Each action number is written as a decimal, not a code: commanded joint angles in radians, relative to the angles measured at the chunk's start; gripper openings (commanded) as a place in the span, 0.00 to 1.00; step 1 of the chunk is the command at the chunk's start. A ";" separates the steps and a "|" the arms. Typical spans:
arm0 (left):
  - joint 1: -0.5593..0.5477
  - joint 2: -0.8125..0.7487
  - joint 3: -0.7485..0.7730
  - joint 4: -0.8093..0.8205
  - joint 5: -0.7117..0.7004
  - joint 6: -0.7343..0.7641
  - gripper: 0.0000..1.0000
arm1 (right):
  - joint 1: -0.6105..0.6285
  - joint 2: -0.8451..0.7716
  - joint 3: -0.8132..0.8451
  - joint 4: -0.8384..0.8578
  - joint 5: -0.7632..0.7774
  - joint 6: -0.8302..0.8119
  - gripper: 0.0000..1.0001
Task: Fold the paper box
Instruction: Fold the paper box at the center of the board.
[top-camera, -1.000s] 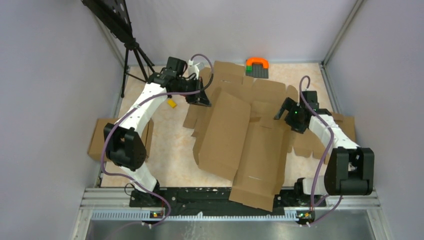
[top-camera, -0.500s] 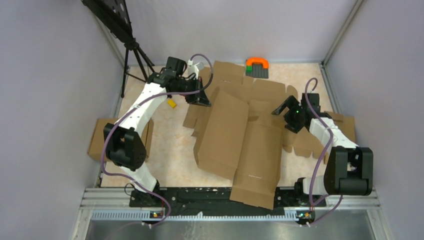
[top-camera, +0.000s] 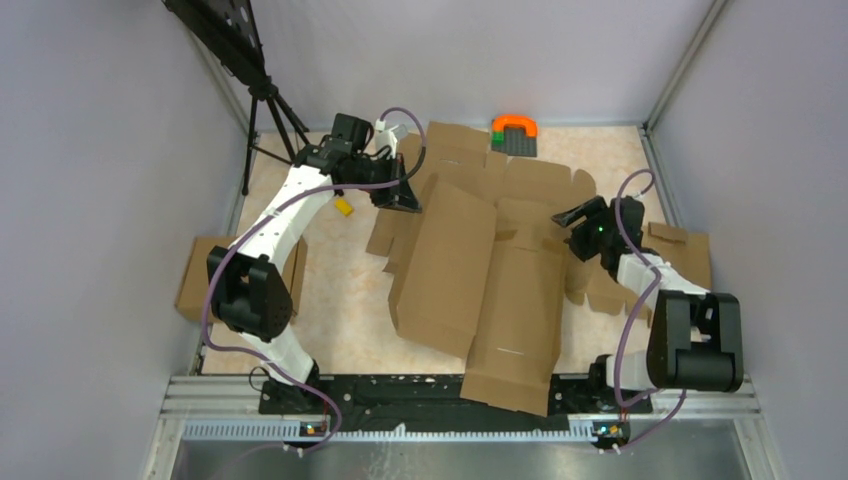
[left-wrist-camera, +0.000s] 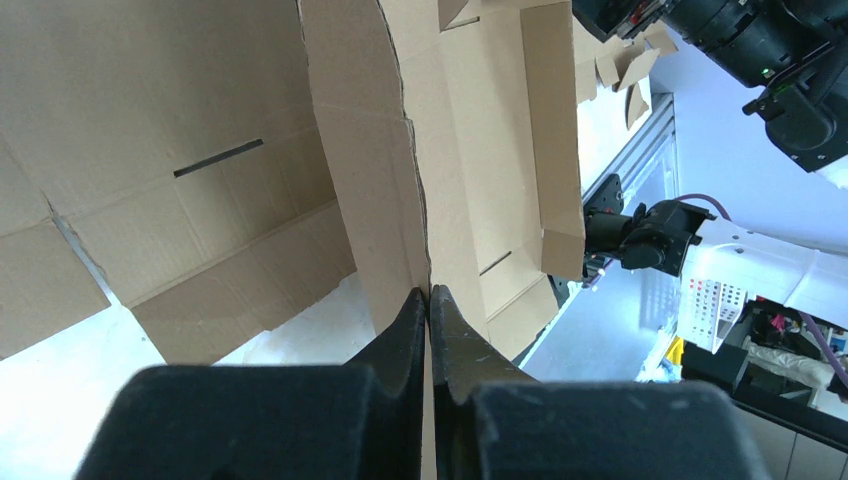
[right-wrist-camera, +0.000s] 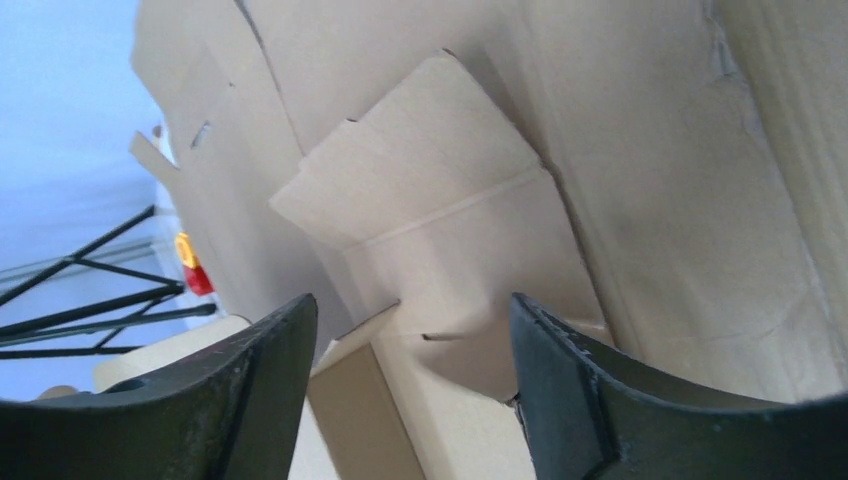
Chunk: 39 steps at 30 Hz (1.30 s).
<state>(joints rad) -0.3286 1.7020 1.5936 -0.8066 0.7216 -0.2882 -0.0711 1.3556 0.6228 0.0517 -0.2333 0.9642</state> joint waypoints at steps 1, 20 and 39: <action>-0.003 -0.010 -0.006 0.034 0.038 0.011 0.00 | -0.002 0.013 -0.065 0.253 -0.009 0.107 0.65; -0.004 -0.006 -0.002 0.034 0.038 0.011 0.00 | -0.001 0.235 -0.198 0.782 0.129 0.174 0.02; -0.003 -0.002 0.000 0.029 0.027 0.015 0.00 | -0.035 0.273 -0.134 0.779 0.117 -0.012 0.46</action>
<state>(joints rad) -0.3290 1.7027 1.5936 -0.8032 0.7212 -0.2882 -0.0837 1.6508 0.4416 0.8806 -0.1349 1.0111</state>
